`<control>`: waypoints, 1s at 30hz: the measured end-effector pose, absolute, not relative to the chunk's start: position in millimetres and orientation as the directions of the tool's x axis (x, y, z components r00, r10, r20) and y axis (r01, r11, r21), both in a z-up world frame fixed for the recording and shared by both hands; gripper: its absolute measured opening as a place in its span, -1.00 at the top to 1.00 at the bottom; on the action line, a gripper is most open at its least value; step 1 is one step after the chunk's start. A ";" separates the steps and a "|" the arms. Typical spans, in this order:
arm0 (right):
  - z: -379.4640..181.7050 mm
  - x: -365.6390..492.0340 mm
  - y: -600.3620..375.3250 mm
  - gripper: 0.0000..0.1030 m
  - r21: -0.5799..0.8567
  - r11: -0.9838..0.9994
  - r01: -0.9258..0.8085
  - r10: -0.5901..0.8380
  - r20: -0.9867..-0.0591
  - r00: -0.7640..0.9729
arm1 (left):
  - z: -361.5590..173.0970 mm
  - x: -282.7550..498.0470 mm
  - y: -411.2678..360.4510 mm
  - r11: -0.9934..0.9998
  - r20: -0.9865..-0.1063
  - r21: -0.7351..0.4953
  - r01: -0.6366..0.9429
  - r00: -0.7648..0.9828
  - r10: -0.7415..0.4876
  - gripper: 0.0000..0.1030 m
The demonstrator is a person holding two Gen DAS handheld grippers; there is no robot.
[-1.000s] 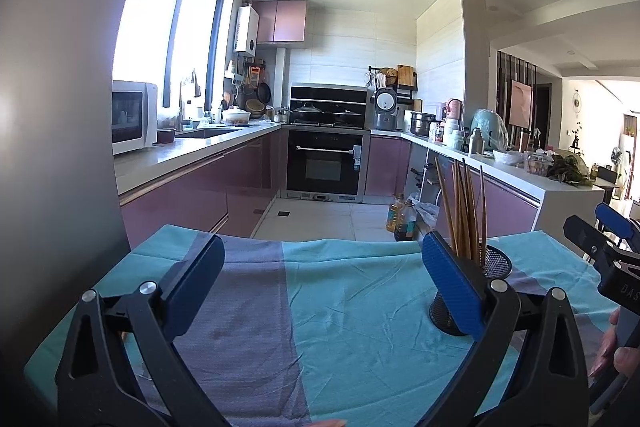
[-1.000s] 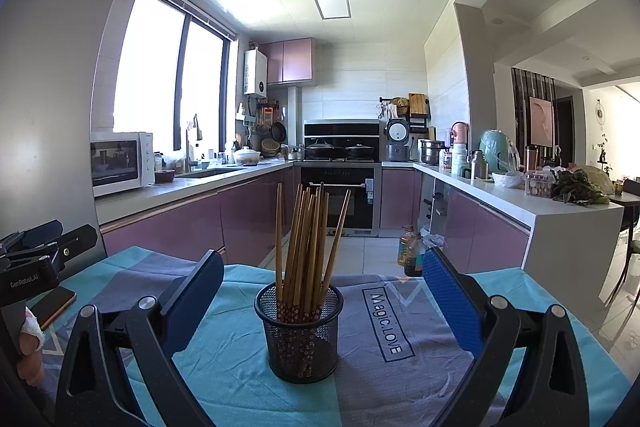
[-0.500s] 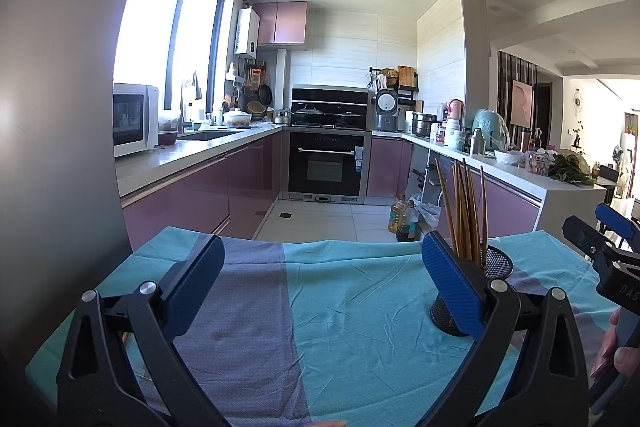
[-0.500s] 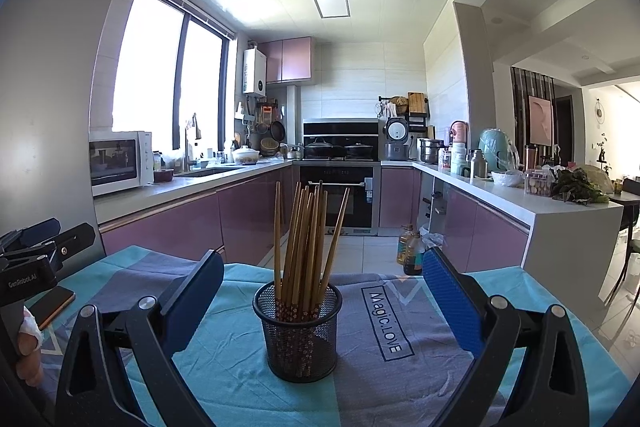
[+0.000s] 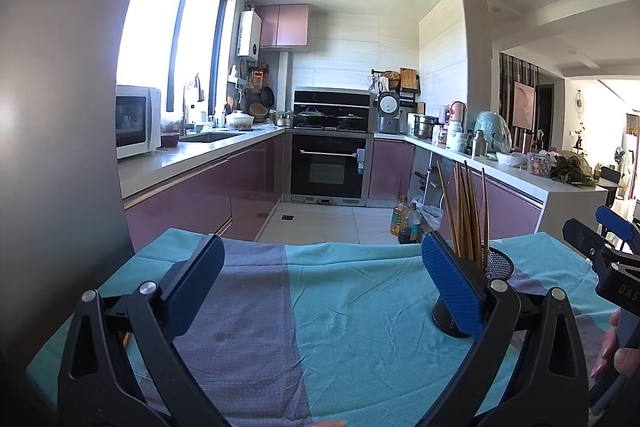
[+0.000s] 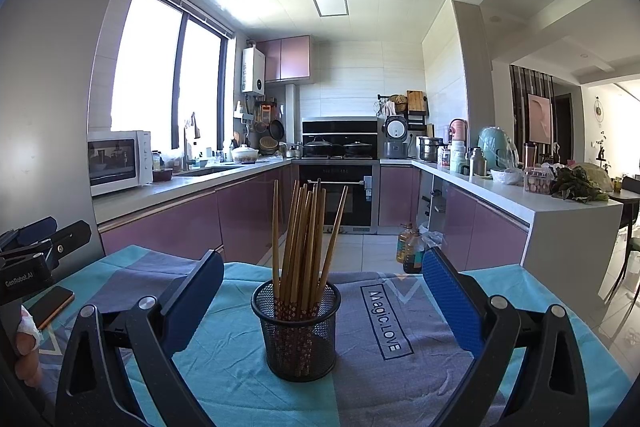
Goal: Organize utensils
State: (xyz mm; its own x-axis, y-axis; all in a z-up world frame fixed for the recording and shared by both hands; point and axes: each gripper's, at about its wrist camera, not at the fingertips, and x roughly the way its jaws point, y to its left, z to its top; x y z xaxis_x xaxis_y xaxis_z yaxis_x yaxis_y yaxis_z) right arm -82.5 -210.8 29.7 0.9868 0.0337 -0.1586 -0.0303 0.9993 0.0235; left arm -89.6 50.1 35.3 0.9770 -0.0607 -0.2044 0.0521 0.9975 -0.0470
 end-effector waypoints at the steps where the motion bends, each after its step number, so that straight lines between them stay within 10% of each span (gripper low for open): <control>1: 29.5 -82.3 -210.6 -0.87 0.024 0.999 -0.030 0.033 -0.159 0.987 | 35.2 -89.5 50.2 0.998 -0.205 -0.047 0.052 0.977 -0.061 -0.89; 30: 28.8 -81.4 -212.0 -0.87 0.030 0.999 -0.026 0.031 -0.163 0.986 | 35.1 -89.7 50.6 0.997 -0.206 -0.047 0.054 0.977 -0.063 -0.89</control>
State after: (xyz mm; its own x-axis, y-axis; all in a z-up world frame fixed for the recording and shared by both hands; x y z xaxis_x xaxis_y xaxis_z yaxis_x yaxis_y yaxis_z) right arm -81.4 -212.0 28.8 0.9862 0.0307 -0.1625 -0.0263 0.9992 0.0295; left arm -89.7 50.6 35.1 0.9766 -0.0630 -0.2057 0.0545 0.9974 -0.0469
